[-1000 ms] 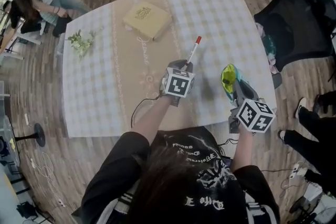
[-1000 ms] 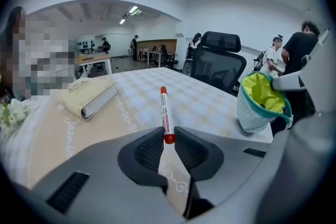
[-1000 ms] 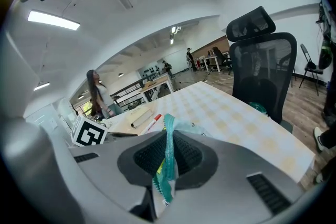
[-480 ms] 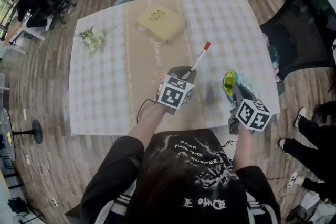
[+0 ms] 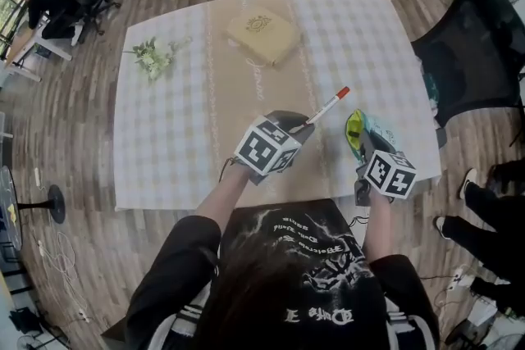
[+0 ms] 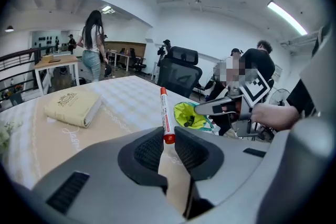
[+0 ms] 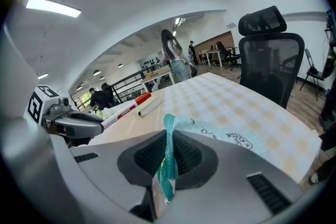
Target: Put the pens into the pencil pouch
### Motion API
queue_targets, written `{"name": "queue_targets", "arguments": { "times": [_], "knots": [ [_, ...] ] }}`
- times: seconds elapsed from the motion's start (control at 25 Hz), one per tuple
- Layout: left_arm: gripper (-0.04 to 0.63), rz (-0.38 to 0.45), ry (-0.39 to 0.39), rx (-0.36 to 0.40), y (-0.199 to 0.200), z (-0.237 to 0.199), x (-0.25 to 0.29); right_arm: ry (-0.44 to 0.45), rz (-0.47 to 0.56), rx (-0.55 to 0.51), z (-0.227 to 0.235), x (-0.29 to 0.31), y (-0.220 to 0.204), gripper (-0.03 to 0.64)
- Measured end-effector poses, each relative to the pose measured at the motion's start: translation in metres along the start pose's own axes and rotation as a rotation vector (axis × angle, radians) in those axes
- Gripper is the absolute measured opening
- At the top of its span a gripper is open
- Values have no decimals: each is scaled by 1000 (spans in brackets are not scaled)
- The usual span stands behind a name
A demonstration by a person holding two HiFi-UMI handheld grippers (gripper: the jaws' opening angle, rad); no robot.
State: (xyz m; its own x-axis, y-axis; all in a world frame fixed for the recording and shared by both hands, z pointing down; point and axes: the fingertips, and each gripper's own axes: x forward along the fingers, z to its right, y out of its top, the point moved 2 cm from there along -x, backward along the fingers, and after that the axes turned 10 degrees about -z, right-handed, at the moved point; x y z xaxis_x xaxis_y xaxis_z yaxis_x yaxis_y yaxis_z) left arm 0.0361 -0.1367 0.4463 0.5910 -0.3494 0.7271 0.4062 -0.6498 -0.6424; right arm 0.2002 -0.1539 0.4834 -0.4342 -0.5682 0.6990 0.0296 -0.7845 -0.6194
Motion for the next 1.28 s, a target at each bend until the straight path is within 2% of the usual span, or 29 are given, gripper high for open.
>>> {"name": "queue_targets", "arguments": {
  "times": [0.28, 0.48, 0.72, 0.96, 1.16, 1.28],
  "knots": [
    [83, -116, -133, 121, -15, 15, -9, 17, 2, -26, -17, 7, 4, 40],
    [83, -217, -190, 201, -27, 22, -4, 19, -3, -36, -19, 9, 4, 40],
    [83, -328, -183, 273, -42, 21, 11, 34, -2, -49, -20, 4, 2, 40],
    [83, -351, -204, 292, -43, 30, 23, 52, -11, -77, -26, 3, -1, 40],
    [83, -369, -176, 323, -44, 32, 30, 66, -20, -92, -31, 5, -5, 40],
    [83, -376, -191, 330, -43, 39, 33, 75, -19, -97, -33, 6, -5, 40]
  ]
}}
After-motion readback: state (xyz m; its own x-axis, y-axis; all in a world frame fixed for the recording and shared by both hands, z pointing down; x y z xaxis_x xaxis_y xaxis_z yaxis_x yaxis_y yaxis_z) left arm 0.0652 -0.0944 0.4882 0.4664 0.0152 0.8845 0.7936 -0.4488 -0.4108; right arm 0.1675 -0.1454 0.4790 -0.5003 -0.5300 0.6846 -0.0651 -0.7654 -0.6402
